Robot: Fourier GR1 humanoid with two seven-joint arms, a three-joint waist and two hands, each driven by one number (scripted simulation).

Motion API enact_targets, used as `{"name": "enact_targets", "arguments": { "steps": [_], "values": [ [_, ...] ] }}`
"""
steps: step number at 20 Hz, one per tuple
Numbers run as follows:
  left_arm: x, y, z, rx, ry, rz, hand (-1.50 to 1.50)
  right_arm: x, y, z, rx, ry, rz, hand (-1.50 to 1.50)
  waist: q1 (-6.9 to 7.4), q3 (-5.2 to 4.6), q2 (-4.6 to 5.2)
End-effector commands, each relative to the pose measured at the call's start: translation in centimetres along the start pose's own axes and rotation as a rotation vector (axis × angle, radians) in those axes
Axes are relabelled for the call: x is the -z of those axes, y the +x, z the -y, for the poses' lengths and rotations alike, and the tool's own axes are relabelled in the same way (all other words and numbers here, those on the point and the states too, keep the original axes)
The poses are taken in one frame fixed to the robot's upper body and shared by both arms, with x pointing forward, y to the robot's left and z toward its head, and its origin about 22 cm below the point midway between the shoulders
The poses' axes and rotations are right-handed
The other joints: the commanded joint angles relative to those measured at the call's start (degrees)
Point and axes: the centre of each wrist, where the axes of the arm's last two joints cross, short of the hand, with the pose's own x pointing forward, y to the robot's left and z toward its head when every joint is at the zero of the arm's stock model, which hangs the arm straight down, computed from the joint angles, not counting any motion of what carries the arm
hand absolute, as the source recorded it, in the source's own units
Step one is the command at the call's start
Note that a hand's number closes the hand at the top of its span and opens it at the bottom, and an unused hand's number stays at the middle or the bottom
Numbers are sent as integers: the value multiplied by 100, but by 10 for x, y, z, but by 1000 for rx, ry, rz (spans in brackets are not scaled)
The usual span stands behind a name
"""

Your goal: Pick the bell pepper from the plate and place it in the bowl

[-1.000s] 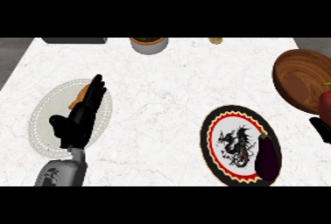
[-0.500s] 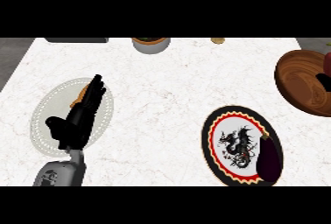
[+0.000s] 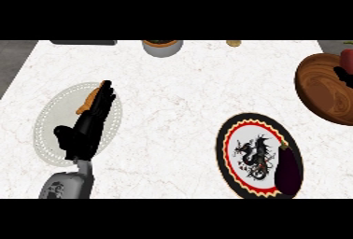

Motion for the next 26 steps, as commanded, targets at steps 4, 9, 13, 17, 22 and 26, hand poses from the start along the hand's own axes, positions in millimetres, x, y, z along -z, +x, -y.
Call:
{"name": "enact_targets", "arguments": {
  "steps": [4, 9, 13, 17, 22, 26],
  "values": [
    [0, 7, 9, 14, 2, 11, 0, 22, -49, -13, -64, 14, -52, 150, 17, 0, -1],
    [6, 9, 11, -11, 1, -2, 0, -6, -103, -33, -44, 93, -108, 150, 54, 8, 27],
    [-2, -3, 1, -15, -10, 10, 0, -3, -108, -42, 66, 199, -194, -150, 133, 9, 44],
    [8, 8, 6, -7, -18, 20, 0, -22, -130, -41, 170, 272, -122, -150, 137, 22, 76],
    [8, 9, 5, -7, -10, 36, 0, -6, -118, -39, 336, 160, -11, -150, 90, 17, 45],
    [-4, -18, -2, -5, 4, 17, 0, -11, -127, -23, 447, 20, -5, -150, 3, 7, 17]
  ]
}}
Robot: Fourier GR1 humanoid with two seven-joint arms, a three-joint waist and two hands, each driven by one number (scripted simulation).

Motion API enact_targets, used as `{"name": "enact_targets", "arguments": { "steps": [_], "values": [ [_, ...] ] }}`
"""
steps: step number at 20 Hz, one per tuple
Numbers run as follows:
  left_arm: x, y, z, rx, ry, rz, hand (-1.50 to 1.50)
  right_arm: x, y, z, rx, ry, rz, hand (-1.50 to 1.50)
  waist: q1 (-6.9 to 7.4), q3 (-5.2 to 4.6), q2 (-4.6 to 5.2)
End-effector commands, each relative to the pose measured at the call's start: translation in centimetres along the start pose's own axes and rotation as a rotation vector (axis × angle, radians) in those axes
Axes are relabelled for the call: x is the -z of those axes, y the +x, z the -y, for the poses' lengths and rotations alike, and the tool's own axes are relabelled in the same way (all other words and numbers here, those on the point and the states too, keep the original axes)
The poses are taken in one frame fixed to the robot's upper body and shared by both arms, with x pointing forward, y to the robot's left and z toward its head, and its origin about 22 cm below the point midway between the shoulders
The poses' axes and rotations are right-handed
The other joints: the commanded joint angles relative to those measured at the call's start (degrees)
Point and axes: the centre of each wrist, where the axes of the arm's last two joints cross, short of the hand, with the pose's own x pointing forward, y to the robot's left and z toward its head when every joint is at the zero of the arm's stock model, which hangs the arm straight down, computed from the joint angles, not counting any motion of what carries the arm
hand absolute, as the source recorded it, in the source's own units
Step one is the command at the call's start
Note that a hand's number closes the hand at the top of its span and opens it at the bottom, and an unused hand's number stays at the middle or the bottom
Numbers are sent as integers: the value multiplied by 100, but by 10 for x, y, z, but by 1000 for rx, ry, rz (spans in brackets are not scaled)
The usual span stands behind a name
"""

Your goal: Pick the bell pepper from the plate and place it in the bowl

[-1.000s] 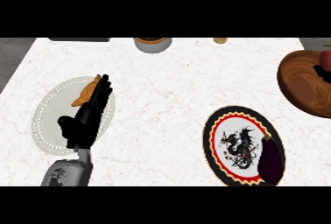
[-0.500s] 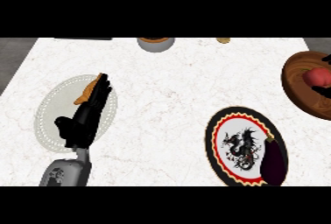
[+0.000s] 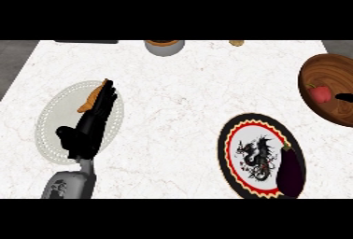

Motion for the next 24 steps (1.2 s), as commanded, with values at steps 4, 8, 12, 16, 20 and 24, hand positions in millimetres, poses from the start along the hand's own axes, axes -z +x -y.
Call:
{"name": "enact_targets", "arguments": {
  "steps": [4, 8, 12, 16, 20, 24],
  "values": [
    [5, 3, -10, 12, 9, 0, 0, 1, 5, 27, 179, -114, 27, -150, -47, -9, -30],
    [7, 7, -6, -2, 15, -12, 0, -7, 9, 65, 260, -108, -43, -150, -54, -8, -22],
    [8, 12, 5, -2, 4, -15, 0, -41, -10, 93, 357, -101, -29, -150, -79, 0, -18],
    [8, 5, 3, 19, -2, 5, 0, -66, -30, 92, 398, -63, -15, -150, -32, 9, 11],
    [12, 12, 12, -13, -2, -5, 0, -72, -32, 99, 469, -39, 20, -150, -44, 12, -3],
    [5, -1, 1, -6, -5, -11, 0, -94, -43, 103, 438, 0, 16, -150, -86, 8, -14]
  ]
}}
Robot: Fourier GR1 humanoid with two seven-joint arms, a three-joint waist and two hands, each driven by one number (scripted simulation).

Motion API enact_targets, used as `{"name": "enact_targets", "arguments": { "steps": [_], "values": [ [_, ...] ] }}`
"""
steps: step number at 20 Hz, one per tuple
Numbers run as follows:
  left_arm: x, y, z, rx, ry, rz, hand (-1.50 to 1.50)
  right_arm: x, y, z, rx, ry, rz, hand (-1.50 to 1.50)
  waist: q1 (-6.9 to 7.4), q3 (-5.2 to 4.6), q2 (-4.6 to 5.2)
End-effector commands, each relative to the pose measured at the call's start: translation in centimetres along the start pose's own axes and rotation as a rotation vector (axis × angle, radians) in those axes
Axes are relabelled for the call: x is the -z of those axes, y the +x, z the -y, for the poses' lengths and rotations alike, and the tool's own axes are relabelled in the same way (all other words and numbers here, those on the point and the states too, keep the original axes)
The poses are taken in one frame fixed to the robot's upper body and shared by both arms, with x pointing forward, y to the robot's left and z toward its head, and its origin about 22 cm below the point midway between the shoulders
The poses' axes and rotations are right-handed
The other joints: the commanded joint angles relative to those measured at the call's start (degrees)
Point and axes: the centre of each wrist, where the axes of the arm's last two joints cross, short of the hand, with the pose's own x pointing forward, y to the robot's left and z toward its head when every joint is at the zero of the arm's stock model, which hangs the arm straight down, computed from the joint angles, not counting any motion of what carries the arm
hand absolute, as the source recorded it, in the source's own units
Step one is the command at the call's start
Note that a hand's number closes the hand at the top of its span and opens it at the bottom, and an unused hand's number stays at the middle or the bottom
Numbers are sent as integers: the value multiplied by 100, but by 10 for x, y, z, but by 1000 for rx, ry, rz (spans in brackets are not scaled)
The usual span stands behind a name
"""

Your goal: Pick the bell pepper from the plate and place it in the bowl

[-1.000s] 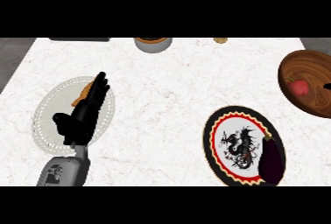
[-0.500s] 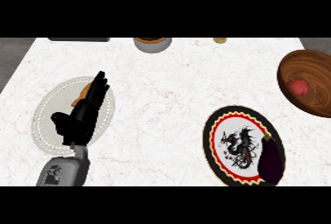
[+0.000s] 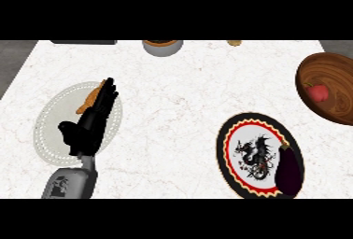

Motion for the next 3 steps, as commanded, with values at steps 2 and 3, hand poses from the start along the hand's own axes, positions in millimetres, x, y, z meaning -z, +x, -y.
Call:
{"name": "enact_targets", "arguments": {
  "steps": [2, 3],
  "values": [
    [-1, 2, 5, 0, -4, 5, 0, -18, -14, 4, 59, 72, 79, -150, 32, 10, 12],
    [6, 4, 10, -4, -2, -1, 0, -17, -5, 13, 76, 84, 75, -150, 7, 11, 21]
  ]
}}
